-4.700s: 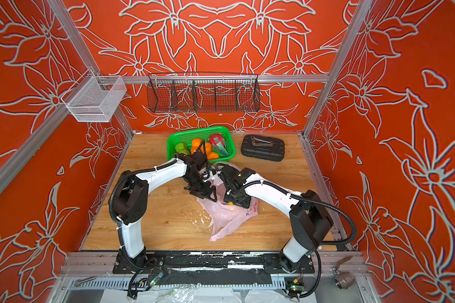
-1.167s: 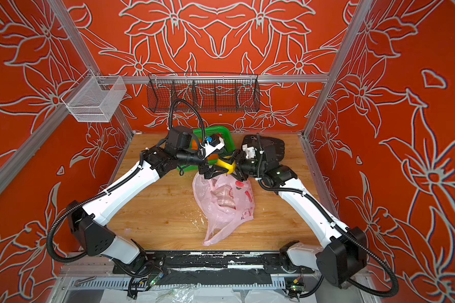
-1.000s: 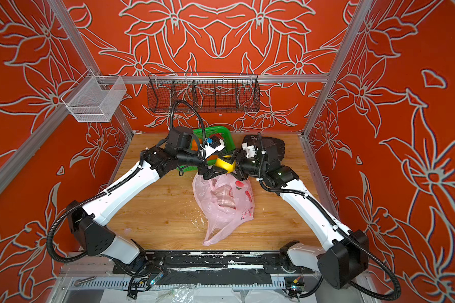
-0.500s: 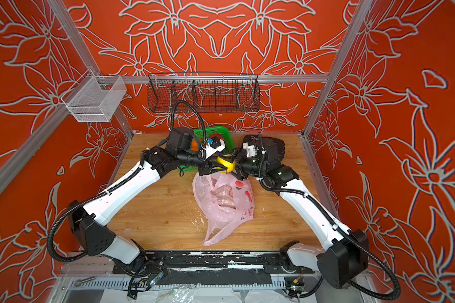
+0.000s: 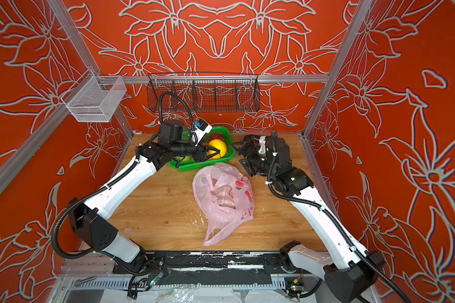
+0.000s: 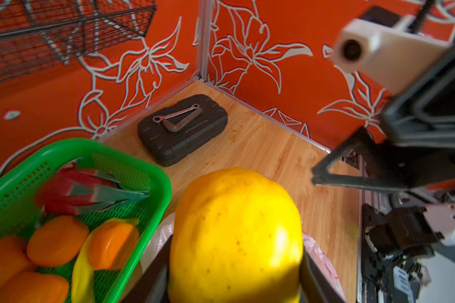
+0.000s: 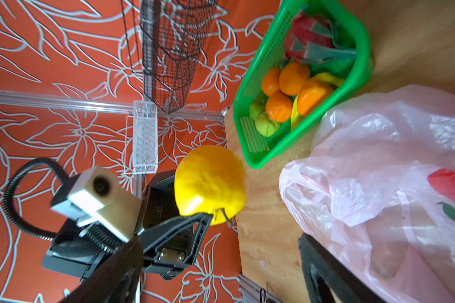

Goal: Untie the knot of the plastic bag and take out the fruit
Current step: 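Carry the yellow fruit over the green basket with the left gripper while the right withdraws, then open the left gripper to drop the yellow fruit into the green basket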

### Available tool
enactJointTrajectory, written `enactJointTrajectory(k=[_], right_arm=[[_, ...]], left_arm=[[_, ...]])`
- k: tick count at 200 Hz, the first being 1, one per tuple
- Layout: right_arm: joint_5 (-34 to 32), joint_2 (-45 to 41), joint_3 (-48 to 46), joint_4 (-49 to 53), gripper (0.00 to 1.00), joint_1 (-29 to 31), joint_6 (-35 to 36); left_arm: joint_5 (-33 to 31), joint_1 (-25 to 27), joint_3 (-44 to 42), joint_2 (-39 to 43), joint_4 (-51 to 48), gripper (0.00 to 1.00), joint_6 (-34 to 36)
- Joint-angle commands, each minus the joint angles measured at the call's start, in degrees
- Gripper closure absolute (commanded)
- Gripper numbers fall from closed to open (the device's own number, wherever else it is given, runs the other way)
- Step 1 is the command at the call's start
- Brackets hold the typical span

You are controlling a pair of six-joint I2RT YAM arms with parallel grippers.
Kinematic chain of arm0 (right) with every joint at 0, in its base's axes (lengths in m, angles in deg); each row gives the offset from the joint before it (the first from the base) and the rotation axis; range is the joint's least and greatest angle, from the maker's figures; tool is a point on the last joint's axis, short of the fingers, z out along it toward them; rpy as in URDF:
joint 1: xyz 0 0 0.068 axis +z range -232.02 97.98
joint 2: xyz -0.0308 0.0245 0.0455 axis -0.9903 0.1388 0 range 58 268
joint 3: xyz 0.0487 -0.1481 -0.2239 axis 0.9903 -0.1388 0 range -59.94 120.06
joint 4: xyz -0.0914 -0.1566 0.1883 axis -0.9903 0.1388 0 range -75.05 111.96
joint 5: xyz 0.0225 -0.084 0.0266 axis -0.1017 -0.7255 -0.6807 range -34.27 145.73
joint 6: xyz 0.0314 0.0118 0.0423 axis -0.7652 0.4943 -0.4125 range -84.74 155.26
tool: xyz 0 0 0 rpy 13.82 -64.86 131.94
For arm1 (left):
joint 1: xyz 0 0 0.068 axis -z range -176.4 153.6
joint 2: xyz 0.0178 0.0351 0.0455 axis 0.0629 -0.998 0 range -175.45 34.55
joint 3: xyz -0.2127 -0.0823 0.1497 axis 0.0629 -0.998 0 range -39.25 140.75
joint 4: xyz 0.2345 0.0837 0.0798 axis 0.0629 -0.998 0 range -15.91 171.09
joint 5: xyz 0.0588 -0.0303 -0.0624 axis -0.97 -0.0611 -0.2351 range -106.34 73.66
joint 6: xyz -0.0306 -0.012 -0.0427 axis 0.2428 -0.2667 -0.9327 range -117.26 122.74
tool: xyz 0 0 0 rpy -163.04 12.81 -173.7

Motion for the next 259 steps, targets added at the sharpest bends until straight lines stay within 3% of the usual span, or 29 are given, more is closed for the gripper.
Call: enactJointTrajectory(k=[1, 36, 53, 90, 144, 200, 259], right_arm=[[-6.7, -1.7, -2.6, 0.4, 0.05, -0.3, -1.4], [-5.6, -2.2, -4.4, 0.9, 0.04, -0.4, -2.6], [-5.5, -2.3, -4.3, 2.2, 0.04, -0.5, -2.0], [-5.8, -3.3, -5.1, 3.8, 0.04, -0.4, -1.7], [-5.0, -3.0, -6.5, 3.7, 0.04, -0.5, -2.1], [-2.0, -1.0, -4.9, 4.3, 0.05, -0.5, -1.2], [-0.3, 0.6, -3.1, 5.4, 0.04, -0.5, -0.2]], left_arm=[[-3.8, -2.4, 4.6, -2.8, -2.2, 0.65, -11.1], [-5.6, -6.0, 8.3, -7.2, -6.6, 0.65, -20.1], [-9.7, -7.3, 8.2, -8.1, -8.2, 0.65, -23.3], [-16.6, -10.4, 9.5, -10.7, -17.0, 0.65, -25.8], [-19.1, -13.5, 7.0, -13.3, -22.2, 0.65, -23.6], [-27.2, -13.9, 10.4, -19.2, -25.1, 0.65, -15.9], [-25.4, -14.1, 16.4, -27.8, -25.9, 0.63, -11.6]])
